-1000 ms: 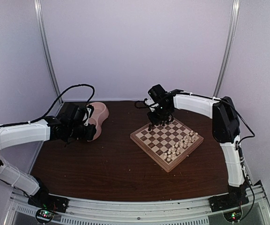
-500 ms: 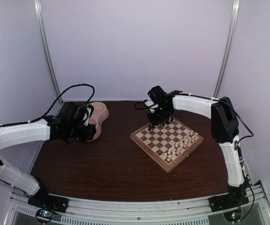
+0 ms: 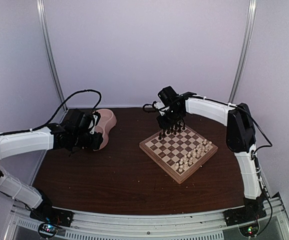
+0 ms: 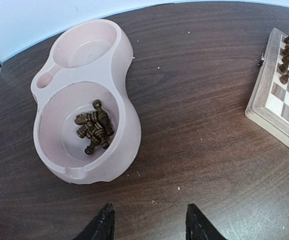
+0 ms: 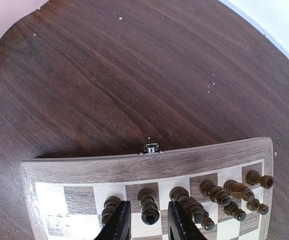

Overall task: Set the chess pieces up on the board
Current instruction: Place the queen at d8, then pick up the knight from the storage box.

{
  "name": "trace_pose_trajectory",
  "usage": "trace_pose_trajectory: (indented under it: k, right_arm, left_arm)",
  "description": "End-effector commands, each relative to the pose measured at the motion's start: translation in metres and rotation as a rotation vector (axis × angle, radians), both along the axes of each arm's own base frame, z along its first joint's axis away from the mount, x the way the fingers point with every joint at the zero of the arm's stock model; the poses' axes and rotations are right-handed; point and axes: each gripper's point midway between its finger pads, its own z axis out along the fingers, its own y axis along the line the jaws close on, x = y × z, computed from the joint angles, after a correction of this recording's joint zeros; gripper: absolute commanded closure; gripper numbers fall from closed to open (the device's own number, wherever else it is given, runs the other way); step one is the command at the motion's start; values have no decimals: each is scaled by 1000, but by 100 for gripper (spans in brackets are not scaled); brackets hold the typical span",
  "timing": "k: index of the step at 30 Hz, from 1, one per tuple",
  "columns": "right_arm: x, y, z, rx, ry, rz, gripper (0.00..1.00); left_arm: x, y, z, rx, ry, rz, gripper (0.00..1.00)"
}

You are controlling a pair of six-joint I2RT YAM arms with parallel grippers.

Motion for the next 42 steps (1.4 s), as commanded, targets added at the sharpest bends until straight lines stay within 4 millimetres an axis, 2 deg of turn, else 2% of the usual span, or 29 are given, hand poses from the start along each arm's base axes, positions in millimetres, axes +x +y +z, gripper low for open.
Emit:
trace_pose_trajectory:
  k: [1, 6, 11, 17, 21, 25, 29, 33, 42]
  right_arm:
    - [7, 0, 47, 32, -71, 5, 72]
    - [-4, 0, 94, 94, -146, 32, 72]
    - [-39, -12, 116, 138, -198, 58, 72]
    - [-91, -42, 110, 200, -238, 47, 71]
    - [-116, -66, 95, 199, -255, 25, 69]
    - [-132, -79, 92, 239, -259, -12, 69]
    - [-144, -85, 93, 275, -274, -14, 68]
    - [-148, -86, 93, 283, -272, -1, 68]
    - [-150, -86, 90, 271, -268, 17, 68]
  left_arm:
    - [9, -1, 24, -31, -52, 10, 50]
    - [12, 3, 27, -97, -34, 38, 50]
    - [16, 14, 28, -135, -9, 75, 51]
    - [27, 25, 19, -112, 85, 117, 51]
    - [38, 28, 6, -86, 139, 127, 51]
    - [53, 33, -13, -34, 220, 140, 53]
    - [67, 38, -31, 43, 285, 168, 60]
    - [83, 42, -42, 55, 306, 199, 61]
    - [116, 64, -56, -95, 341, 396, 60]
